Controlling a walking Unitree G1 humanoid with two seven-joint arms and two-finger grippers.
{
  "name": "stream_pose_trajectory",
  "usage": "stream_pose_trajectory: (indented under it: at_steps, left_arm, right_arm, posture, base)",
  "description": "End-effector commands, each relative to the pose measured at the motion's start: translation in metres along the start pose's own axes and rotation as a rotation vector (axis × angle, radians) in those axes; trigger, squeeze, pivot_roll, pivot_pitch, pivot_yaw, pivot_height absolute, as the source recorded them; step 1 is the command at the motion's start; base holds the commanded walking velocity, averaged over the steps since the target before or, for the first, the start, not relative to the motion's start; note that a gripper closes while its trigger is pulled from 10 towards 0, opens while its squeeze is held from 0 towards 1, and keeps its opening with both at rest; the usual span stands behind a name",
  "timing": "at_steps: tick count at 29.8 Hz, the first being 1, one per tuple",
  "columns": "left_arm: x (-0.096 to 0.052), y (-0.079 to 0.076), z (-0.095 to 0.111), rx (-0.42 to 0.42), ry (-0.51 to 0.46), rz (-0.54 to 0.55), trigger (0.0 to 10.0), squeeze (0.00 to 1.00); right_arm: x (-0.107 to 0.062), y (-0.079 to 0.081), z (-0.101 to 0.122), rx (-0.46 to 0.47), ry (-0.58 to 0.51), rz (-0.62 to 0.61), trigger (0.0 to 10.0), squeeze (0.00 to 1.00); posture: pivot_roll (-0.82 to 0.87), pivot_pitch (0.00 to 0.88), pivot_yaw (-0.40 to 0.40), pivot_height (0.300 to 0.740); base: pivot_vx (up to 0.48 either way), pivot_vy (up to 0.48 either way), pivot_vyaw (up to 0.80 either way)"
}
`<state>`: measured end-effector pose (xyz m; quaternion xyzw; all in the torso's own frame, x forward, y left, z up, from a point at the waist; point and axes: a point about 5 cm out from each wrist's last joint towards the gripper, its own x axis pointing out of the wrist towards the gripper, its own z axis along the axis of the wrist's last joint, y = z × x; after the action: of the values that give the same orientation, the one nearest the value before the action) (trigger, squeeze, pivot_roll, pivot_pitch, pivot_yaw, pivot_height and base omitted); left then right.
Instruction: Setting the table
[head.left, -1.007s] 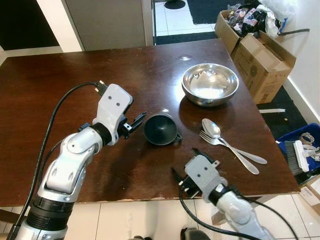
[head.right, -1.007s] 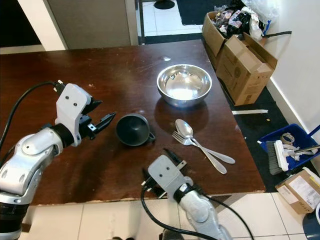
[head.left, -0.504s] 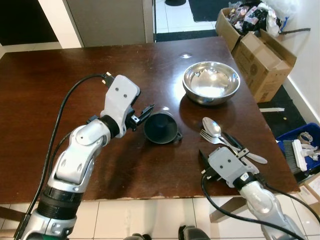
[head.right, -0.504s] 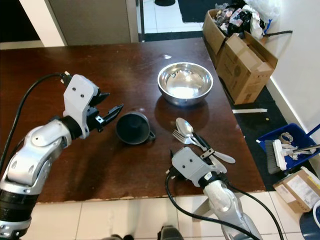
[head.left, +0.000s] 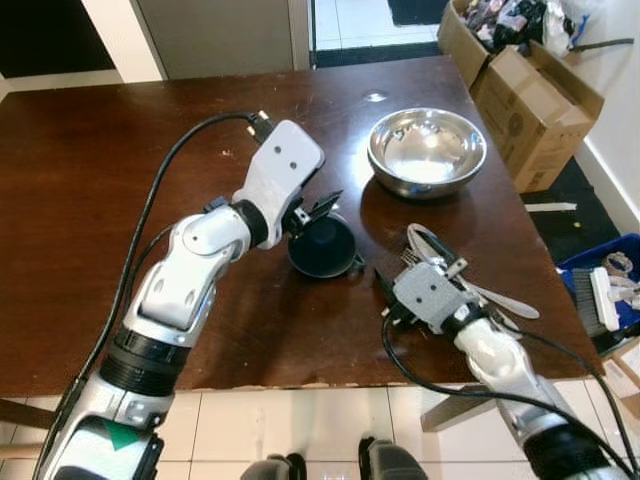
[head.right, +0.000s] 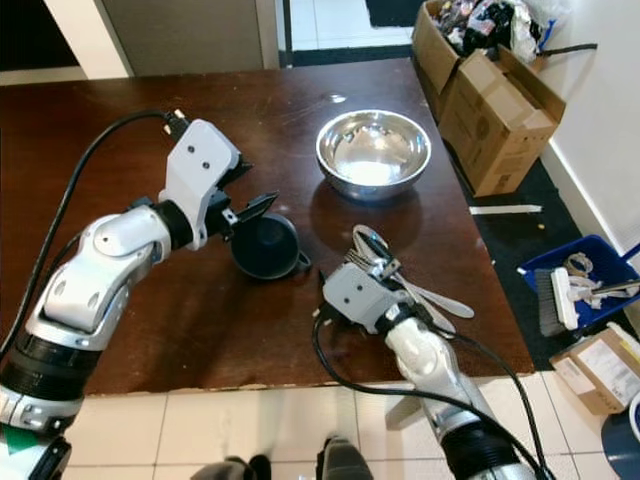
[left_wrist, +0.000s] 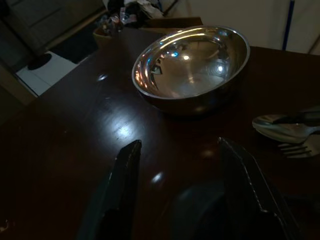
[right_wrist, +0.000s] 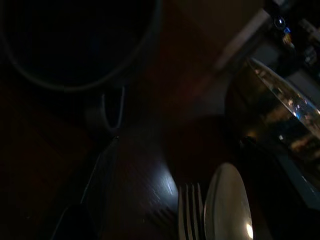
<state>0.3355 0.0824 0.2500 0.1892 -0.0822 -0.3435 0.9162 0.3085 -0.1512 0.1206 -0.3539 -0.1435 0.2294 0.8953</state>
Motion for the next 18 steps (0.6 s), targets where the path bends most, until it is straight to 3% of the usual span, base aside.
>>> stream_pose_trajectory:
  at_steps: [1, 7, 18]
  left_arm:
    - [0.001, -0.003, -0.003, -0.001, 0.025, -0.022, 10.0, 0.00]
    - [0.000, -0.003, -0.002, 0.004, 0.028, -0.034, 10.0, 0.00]
    - [-0.001, -0.006, -0.003, -0.001, 0.032, -0.036, 10.0, 0.00]
  right_arm:
    - [-0.002, 0.029, -0.006, 0.014, 0.032, 0.114, 10.0, 0.00]
    - [0.001, 0.039, -0.004, -0.008, 0.002, 0.186, 10.0, 0.00]
    - [0.003, 0.040, 0.014, -0.031, -0.113, 0.258, 10.0, 0.00]
  posture:
    - [-0.03, 0.185, 0.167, 0.740]
    - [-0.02, 0.192, 0.169, 0.740]
    - [-0.03, 0.199, 0.159, 0.740]
  base:
    - [0.000, 0.000, 0.00]
    - [0.000, 0.000, 0.00]
    - [0.000, 0.000, 0.00]
